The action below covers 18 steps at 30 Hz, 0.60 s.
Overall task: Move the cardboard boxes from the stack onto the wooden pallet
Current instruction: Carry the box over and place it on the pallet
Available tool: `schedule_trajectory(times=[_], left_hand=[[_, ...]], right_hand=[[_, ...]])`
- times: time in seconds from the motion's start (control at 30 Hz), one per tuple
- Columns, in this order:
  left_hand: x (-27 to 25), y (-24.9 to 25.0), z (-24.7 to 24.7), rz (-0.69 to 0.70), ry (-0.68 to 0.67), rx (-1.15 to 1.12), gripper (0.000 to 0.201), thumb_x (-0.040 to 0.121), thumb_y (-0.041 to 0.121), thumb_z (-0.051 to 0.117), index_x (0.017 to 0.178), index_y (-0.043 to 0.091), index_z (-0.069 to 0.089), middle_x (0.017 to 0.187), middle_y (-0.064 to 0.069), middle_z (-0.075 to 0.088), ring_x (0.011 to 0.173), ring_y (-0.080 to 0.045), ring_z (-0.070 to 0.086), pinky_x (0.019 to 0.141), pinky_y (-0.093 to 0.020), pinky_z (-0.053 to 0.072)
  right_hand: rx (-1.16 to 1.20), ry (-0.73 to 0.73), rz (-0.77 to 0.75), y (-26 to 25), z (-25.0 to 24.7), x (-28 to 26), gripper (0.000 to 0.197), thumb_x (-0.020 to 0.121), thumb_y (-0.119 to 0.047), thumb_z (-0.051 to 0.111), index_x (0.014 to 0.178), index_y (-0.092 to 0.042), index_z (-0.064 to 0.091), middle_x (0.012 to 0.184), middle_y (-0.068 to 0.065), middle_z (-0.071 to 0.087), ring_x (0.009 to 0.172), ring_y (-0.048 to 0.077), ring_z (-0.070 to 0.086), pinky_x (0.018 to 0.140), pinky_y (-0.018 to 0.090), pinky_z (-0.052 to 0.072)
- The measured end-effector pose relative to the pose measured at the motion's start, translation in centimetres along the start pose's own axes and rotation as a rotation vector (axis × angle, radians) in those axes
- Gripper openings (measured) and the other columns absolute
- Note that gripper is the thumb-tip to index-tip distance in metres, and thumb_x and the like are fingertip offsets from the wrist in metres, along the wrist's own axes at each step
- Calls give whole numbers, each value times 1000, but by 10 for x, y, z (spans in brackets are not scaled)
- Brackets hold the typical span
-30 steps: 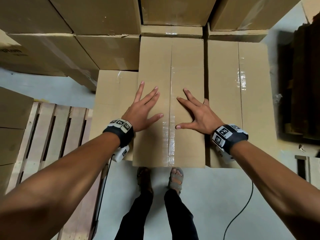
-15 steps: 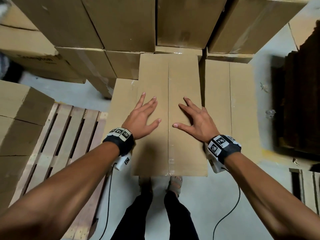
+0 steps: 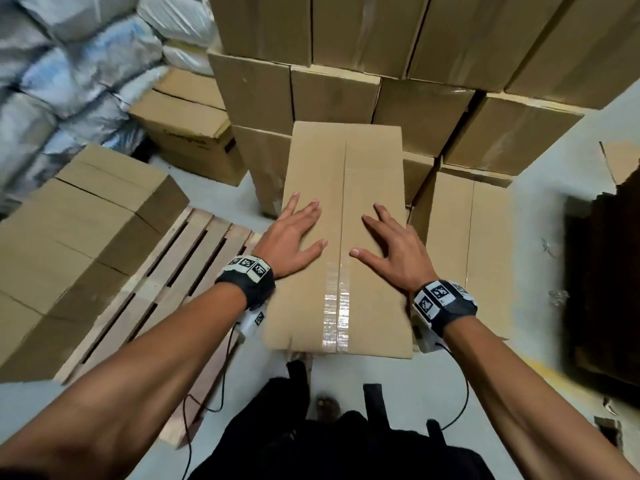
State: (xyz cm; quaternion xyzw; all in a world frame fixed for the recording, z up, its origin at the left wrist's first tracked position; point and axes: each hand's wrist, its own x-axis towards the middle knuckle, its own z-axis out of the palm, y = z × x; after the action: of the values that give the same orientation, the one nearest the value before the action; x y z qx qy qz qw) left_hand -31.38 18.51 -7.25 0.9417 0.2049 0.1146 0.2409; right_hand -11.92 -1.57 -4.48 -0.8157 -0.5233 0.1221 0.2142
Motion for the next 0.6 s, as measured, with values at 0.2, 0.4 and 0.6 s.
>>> schedule_trajectory(times=[0.2, 0.4, 0.6], left_hand=[[-101, 8, -22, -173, 154, 37, 74, 100, 56, 57, 160, 18, 39, 169, 9, 29, 161, -14, -5, 130, -40, 17], [-210, 4, -46, -415, 290, 85, 75, 99, 59, 54, 161, 19, 38, 170, 10, 28, 161, -12, -6, 129, -40, 19], [-316, -12, -82, -637, 394, 141, 76, 100, 59, 54, 161, 18, 37, 170, 7, 28, 161, -15, -5, 130, -43, 18]], right_hand=[[7, -100, -210, -45, 14, -13, 86, 87, -88, 50, 156, -37, 43, 174, -15, 17, 151, 24, 40, 124, 59, 26], [15, -202, -457, -123, 45, -15, 80, 89, -83, 56, 153, -35, 48, 173, -13, 22, 141, 27, 50, 118, 53, 37], [51, -314, -689, -222, 91, -10, 78, 89, -80, 58, 152, -35, 49, 172, -12, 24, 138, 29, 51, 115, 49, 42]])
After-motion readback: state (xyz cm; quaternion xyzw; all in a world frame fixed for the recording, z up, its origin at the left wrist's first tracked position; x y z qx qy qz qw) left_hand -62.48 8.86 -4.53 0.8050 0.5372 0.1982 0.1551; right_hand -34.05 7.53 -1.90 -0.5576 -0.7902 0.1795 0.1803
